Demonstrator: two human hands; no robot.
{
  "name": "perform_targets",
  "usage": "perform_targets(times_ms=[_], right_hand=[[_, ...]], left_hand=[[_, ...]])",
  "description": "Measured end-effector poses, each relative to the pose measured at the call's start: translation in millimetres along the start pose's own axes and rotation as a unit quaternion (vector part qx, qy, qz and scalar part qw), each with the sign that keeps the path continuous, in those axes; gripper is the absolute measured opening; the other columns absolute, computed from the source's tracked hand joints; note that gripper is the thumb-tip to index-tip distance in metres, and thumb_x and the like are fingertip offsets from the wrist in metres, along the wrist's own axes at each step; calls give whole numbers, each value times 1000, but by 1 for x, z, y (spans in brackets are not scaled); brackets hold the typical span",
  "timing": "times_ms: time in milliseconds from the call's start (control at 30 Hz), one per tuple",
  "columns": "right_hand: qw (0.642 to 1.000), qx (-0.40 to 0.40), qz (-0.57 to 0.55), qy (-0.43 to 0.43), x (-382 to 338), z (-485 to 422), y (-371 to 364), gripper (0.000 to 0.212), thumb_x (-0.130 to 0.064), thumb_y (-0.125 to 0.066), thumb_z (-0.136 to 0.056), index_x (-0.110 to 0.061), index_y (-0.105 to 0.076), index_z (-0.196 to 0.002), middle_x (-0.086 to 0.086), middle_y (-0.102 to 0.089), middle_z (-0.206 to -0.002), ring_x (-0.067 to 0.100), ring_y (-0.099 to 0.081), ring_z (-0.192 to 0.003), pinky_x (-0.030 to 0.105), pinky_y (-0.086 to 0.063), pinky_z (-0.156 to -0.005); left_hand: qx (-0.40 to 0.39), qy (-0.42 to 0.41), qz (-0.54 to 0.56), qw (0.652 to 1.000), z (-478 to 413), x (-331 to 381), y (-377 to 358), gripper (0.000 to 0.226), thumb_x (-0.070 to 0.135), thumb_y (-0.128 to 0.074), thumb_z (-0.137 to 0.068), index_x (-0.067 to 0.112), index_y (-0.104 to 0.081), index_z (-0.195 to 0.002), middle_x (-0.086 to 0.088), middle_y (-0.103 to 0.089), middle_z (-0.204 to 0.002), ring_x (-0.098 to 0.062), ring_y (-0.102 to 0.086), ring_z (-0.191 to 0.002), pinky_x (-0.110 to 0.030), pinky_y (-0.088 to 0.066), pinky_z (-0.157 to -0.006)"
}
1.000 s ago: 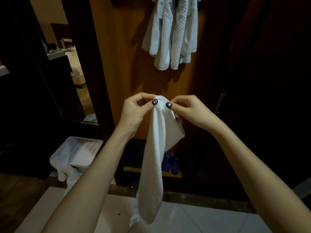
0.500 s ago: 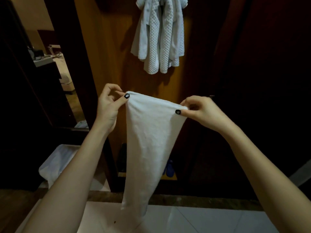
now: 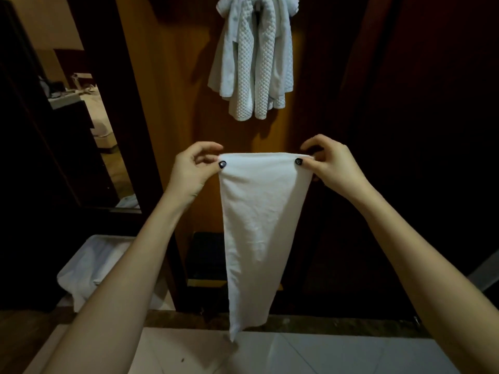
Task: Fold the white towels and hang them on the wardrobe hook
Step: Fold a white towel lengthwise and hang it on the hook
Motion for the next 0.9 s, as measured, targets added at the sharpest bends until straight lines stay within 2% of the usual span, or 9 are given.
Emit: perform_targets(times_ms=[100,200,333,433,500,567,633,800,900], right_hand=[[996,-13,84,17,5,3,-5,13,-26,-64,-93,-13,-65,-88,-4,-63,-78,3,-57,-71,19,-42,-57],[994,-12,105,-2,10,8,-16,12,-18,-63,-91,-10,-62,-83,2,-63,-73,16,-60,-68,32,-45,-59],[993,-85,-55,-59,12,22,-36,15,-5,-64,-85,-17,-70,-92,9,-70,-79,20,-65,-62,28,-52,-58],[971,-152,-167,-73,1,30,-42,10,0,-65,-88,-5,-72,-93,21,-71,-83,21,-64,-66,28,-52,-68],[954,-207,-204,-75,-7,32,-45,13,2,-67,-86,0,-67,-100,19,-72,-86,18,-69,-80,25,-54,-79],[951,-238,-186,-58,-15,31,-47,18,1,-67,-86,-1,-65,-104,12,-75,-95,16,-71,-92,26,-56,-85],[963,-219,-156,-23,-26,27,-44,10,-3,-66,-89,-4,-67,-98,9,-76,-89,15,-72,-89,31,-57,-83],[983,-167,-69,41,-46,16,-39,6,-19,-66,-91,-15,-69,-88,0,-72,-70,9,-69,-69,28,-56,-69],[988,-132,-18,80,-55,10,-39,6,-30,-70,-87,-25,-69,-84,-8,-62,-69,2,-58,-65,14,-43,-59]], left_hand=[[-14,14,-70,997,-2,-9,-5,24,4,-70,-82,15,-69,-103,0,-64,-82,-3,-59,-72,-8,-47,-70],[25,15,-169,985,-2,-20,-15,12,11,-71,-81,19,-74,-89,1,-70,-82,-10,-62,-80,-17,-46,-71],[46,50,-172,983,7,-34,-33,6,15,-70,-82,17,-75,-85,4,-69,-79,-18,-64,-89,-34,-50,-84],[44,39,-147,987,8,-31,-39,5,17,-71,-82,21,-74,-83,10,-69,-79,-19,-63,-93,-39,-49,-90],[33,33,-108,993,6,-25,-42,6,16,-72,-82,21,-74,-84,10,-70,-82,-10,-64,-91,-32,-48,-91],[16,33,-62,997,6,-17,-44,7,12,-71,-83,17,-74,-86,6,-71,-84,4,-63,-81,-13,-47,-81],[-2,31,-28,999,7,-11,-46,9,8,-70,-83,14,-75,-89,7,-72,-84,7,-63,-78,-5,-45,-72],[-42,26,32,998,6,-2,-50,13,7,-68,-84,15,-74,-93,7,-73,-88,-1,-67,-86,-11,-48,-74],[-52,22,56,997,6,2,-51,12,8,-69,-84,12,-75,-94,3,-74,-89,-7,-69,-88,-14,-50,-74]])
Point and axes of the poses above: each hand's wrist, its own z-axis away from the middle knuckle, its own y-axis out of the back of the hand, x = y × z, the point moved 6 cm from there along -z, towards the middle knuckle
